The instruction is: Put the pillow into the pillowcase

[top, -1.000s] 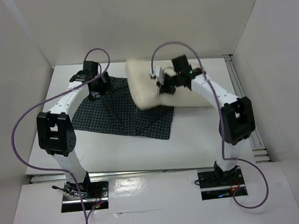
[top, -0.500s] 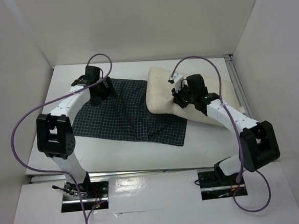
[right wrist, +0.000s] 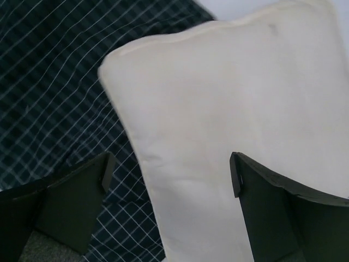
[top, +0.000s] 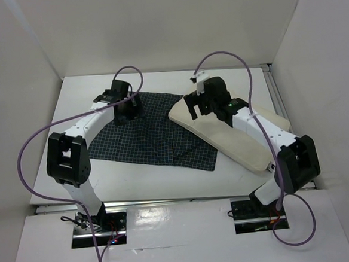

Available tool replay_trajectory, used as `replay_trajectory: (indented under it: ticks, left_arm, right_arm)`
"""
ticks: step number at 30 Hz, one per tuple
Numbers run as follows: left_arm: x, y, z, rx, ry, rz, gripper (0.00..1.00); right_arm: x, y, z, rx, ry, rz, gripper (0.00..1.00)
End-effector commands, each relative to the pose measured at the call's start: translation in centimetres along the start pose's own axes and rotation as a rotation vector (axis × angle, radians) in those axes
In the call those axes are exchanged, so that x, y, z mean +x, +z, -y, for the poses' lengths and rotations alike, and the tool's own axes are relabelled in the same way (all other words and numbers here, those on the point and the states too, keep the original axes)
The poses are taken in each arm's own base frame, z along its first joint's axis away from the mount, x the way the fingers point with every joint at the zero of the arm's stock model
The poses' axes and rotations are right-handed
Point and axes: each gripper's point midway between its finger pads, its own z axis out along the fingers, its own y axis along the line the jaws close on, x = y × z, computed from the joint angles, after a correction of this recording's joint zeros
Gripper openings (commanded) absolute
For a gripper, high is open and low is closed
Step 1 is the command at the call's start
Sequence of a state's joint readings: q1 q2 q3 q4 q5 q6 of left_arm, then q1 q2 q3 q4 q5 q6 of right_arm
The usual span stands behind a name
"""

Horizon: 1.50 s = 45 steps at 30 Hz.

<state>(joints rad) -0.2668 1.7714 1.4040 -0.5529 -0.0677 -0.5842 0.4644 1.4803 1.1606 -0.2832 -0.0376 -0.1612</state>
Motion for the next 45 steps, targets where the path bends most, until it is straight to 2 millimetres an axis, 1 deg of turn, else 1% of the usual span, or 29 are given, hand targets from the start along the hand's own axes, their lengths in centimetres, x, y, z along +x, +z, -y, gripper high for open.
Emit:
replay_trajectory:
  ticks: [1, 2, 3, 4, 5, 6, 8, 9, 10, 14, 15, 17, 18, 19, 22, 23, 25, 26, 31, 32, 33, 34, 35, 37, 39, 40, 42, 44, 45]
  left_arm:
    - [-1.3, 0.0, 0.4, 0.008, -0.024, 0.034, 0.99]
    - [-1.5, 0.1, 0.6, 0.009, -0.024, 0.035, 0.99]
    - [-1.8, -0.1, 0.7, 0.010, -0.024, 0.038, 0.99]
    - [-1.5, 0.2, 0.8, 0.015, -0.023, 0.025, 0.99]
    - [-1.9, 0.0, 1.0, 0.020, -0.024, 0.034, 0.99]
    - [-1.7, 0.4, 0.8, 0.015, -0.011, 0.025, 0.99]
    - [-2.0, 0.2, 1.1, 0.028, -0.002, 0.030, 0.99]
    - [-2.3, 0.1, 1.3, 0.032, -0.002, 0.038, 0.99]
    - [-2.1, 0.1, 1.2, 0.028, -0.002, 0.030, 0.99]
    - [-1.6, 0.5, 0.9, 0.016, -0.002, 0.015, 0.99]
    - [-1.6, 0.5, 0.9, 0.016, -0.002, 0.015, 0.99]
    - [-1.4, 0.5, 1.1, 0.034, 0.009, 0.006, 0.99]
    - [-1.4, 0.5, 1.1, 0.034, 0.009, 0.006, 0.99]
    - [-1.4, 0.5, 1.1, 0.034, 0.009, 0.006, 0.99]
    - [-1.4, 0.5, 1.1, 0.034, 0.009, 0.006, 0.99]
    - [-1.4, 0.5, 1.1, 0.034, 0.009, 0.006, 0.99]
    - [-1.5, 0.5, 1.0, 0.026, 0.009, 0.010, 0.99]
    - [-1.5, 0.5, 1.0, 0.026, 0.009, 0.010, 0.99]
    - [-2.2, 0.0, 1.6, 0.055, 0.032, 0.030, 0.99]
    - [-2.2, -0.3, 2.3, 0.074, 0.056, 0.032, 0.96]
    - [-1.7, -0.3, 3.0, 0.091, 0.091, 0.024, 0.93]
    - [-1.7, -0.4, 3.7, 0.104, 0.113, 0.034, 0.93]
    - [-1.4, -0.7, 5.6, 0.137, 0.158, 0.047, 0.93]
    - [-1.0, -1.0, 7.2, 0.142, 0.250, 0.074, 0.91]
    - [-0.1, -1.9, 10.3, 0.197, 0.333, 0.093, 0.93]
    - [0.8, -1.4, 10.7, 0.205, 0.345, 0.071, 0.93]
    - [1.7, -0.8, 11.9, 0.250, 0.357, 0.036, 0.93]
    - [2.5, 0.4, 13.0, 0.286, 0.368, 0.001, 0.91]
    - [3.2, 0.7, 13.6, 0.291, 0.382, -0.010, 0.91]
  right_arm:
    - [-6.8, -2.1, 5.9, 0.326, 0.319, 0.200, 1.00]
    - [-4.1, -0.6, 6.7, 0.411, 0.377, 0.089, 1.00]
    - [-3.5, 0.1, 6.8, 0.457, 0.537, 0.066, 1.00]
    - [-4.8, 0.3, 7.1, 0.480, 0.601, 0.068, 1.00]
    - [-3.2, 1.0, 6.8, 0.497, 0.621, -0.013, 1.00]
    - [-1.3, 3.2, 6.4, 0.522, 0.626, -0.082, 1.00]
    - [-1.3, 5.0, 5.7, 0.537, 0.642, -0.099, 1.00]
    - [1.2, 6.5, 6.0, 0.592, 0.625, -0.179, 1.00]
    - [0.7, 7.1, 6.8, 0.618, 0.636, -0.178, 1.00]
    - [5.5, 10.4, 8.4, 0.702, 0.633, -0.325, 1.00]
    - [7.5, 12.3, 7.9, 0.691, 0.629, -0.368, 1.00]
    - [8.9, 13.9, 8.4, 0.675, 0.651, -0.421, 1.00]
    - [11.7, 15.2, 7.8, 0.650, 0.659, -0.502, 1.00]
    - [12.6, 15.6, 7.4, 0.629, 0.648, -0.533, 1.00]
    - [14.6, 17.0, 6.2, 0.558, 0.640, -0.549, 0.84]
    - [16.3, 16.9, 5.6, 0.531, 0.615, -0.587, 0.52]
    - [15.4, 17.4, 4.7, 0.442, 0.605, -0.546, 0.21]
    - [16.2, 16.9, 5.2, 0.455, 0.597, -0.557, 0.00]
    - [11.1, 15.4, 6.9, 0.393, 0.416, -0.389, 0.00]
    - [6.6, 14.0, 7.7, 0.383, 0.396, -0.258, 0.00]
    - [6.1, 12.9, 7.9, 0.348, 0.324, -0.240, 0.00]
    - [3.9, 11.9, 8.6, 0.340, 0.312, -0.163, 0.00]
    - [0.3, 9.2, 8.8, 0.312, 0.307, -0.066, 0.00]
    - [-0.5, 6.5, 10.1, 0.309, 0.289, -0.025, 0.00]
    - [-3.8, 2.4, 10.7, 0.285, 0.274, 0.083, 0.00]
    - [-3.1, 1.2, 11.4, 0.291, 0.276, 0.085, 0.00]
    - [-5.4, -2.5, 11.5, 0.271, 0.269, 0.180, 0.00]
    - [-5.1, -4.4, 12.1, 0.270, 0.281, 0.205, 0.00]
    - [-6.6, -6.4, 12.5, 0.285, 0.287, 0.267, 0.00]
